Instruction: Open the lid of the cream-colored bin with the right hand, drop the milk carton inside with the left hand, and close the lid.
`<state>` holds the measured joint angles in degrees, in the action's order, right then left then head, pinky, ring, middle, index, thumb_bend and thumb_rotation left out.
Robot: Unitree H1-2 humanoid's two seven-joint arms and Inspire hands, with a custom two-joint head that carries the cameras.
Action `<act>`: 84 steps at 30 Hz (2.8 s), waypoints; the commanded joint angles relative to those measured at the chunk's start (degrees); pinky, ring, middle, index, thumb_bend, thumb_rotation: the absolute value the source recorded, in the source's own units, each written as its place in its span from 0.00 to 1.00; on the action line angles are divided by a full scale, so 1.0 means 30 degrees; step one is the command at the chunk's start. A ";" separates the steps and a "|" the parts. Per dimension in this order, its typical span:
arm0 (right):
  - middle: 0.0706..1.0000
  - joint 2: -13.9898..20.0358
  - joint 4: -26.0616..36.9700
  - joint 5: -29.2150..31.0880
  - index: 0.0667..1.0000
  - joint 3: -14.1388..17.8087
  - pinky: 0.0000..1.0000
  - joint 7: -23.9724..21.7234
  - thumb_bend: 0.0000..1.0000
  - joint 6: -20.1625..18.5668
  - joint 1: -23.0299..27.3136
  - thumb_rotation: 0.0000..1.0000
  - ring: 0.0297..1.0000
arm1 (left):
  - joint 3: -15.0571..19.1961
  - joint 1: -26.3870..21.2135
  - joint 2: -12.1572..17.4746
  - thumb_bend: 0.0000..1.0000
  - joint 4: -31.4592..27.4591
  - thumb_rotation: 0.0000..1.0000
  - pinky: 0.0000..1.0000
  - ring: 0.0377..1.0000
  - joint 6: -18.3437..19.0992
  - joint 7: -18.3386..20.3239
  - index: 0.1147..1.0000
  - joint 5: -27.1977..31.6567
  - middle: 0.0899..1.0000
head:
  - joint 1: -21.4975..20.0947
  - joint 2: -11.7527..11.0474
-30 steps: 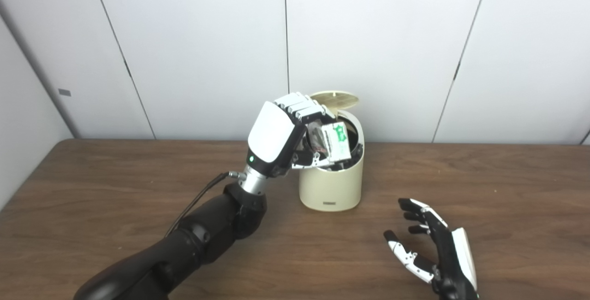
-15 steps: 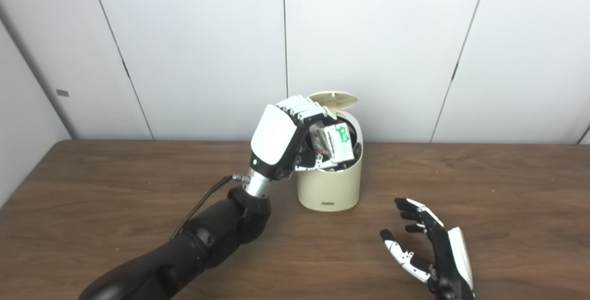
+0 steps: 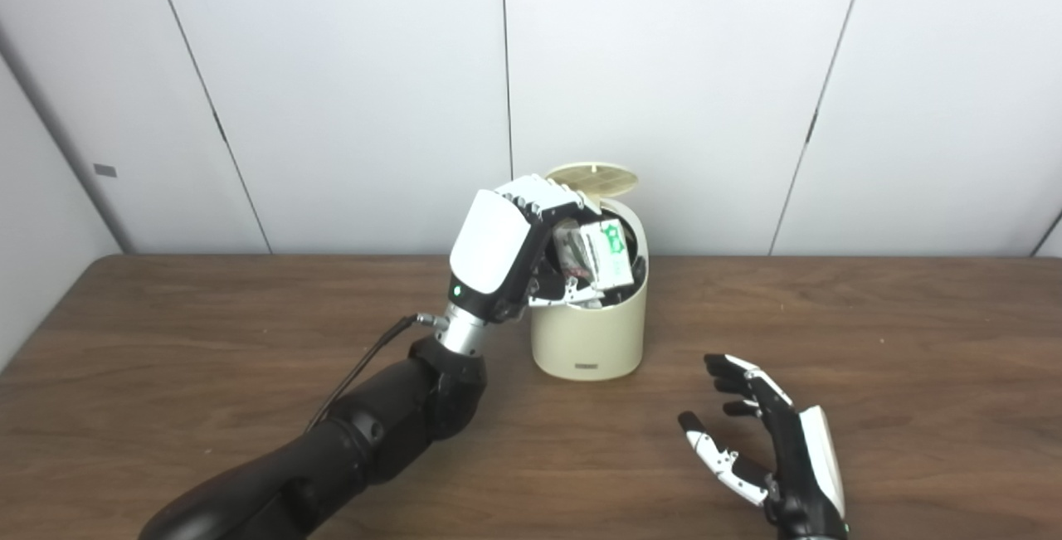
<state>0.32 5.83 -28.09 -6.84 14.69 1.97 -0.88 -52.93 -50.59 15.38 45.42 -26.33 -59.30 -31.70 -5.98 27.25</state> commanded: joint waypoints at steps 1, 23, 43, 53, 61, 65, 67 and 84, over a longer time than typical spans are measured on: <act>0.74 -0.0288 -0.0601 -0.0069 0.73 -0.0246 0.64 0.0215 0.23 0.0635 -0.0170 0.21 0.73 | 0.0029 -0.0482 0.0423 0.98 -0.0926 0.46 0.65 0.59 -0.0200 0.0651 0.61 0.0477 0.60 | 0.0003 0.0020; 0.74 -0.0249 -0.0659 -0.0069 0.72 -0.0244 0.64 0.0195 0.24 0.0560 -0.0147 0.25 0.73 | 0.1287 0.0620 0.1037 1.00 -0.3095 0.59 0.68 0.62 -0.0200 0.2399 0.66 0.0553 0.64 | 0.0138 0.0018; 0.74 -0.0059 -0.0569 0.0052 0.73 -0.0183 0.63 0.0029 0.24 0.0546 -0.0094 0.25 0.73 | 0.2362 0.2024 0.1890 0.95 -0.7295 0.61 0.63 0.62 -0.0200 0.0114 0.64 -0.0060 0.64 | 0.0321 0.0125; 0.74 0.0282 -0.0763 0.0256 0.73 -0.0012 0.63 -0.0131 0.25 0.0520 0.0134 0.28 0.73 | 0.4796 0.4494 0.2466 0.44 -1.3207 0.63 0.46 0.50 -0.0197 0.0792 0.51 0.1792 0.50 | 0.0450 0.0073; 0.83 0.0903 0.0496 0.0262 0.81 0.0316 0.72 -0.0396 0.37 0.0696 0.0855 0.56 0.82 | 0.9261 0.7617 0.3082 0.41 -1.6510 0.76 0.57 0.59 0.0140 0.8476 0.63 0.7812 0.59 | 0.0118 -0.0027; 0.90 0.1506 0.2636 -0.1223 0.89 0.0106 0.82 -0.0859 0.43 0.0398 0.1587 0.68 0.89 | 1.1046 0.9451 0.3145 0.43 -1.8012 0.91 0.55 0.57 0.2214 1.2348 0.62 1.0744 0.58 | 0.0101 -0.0108; 0.91 0.1971 0.3295 -0.1665 0.90 0.0228 0.83 -0.0878 0.48 0.0672 0.2287 0.72 0.91 | 1.1982 1.0534 0.2586 0.49 -1.8886 0.89 0.57 0.61 0.3965 1.3647 0.64 1.2823 0.62 | 0.0083 -0.0191; 0.87 0.4686 0.9093 -0.5528 0.87 0.0717 0.80 -0.8970 0.81 -0.4624 0.9715 0.95 0.89 | 1.5977 1.4052 -0.0056 0.71 -1.7669 1.00 0.93 0.93 0.8327 2.1139 0.93 1.6735 0.93 | -0.0146 -0.0256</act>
<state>13.27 31.07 -44.09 -5.17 -10.24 -11.09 25.32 -5.94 -7.44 14.89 -7.50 -0.89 3.13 18.81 -6.33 26.46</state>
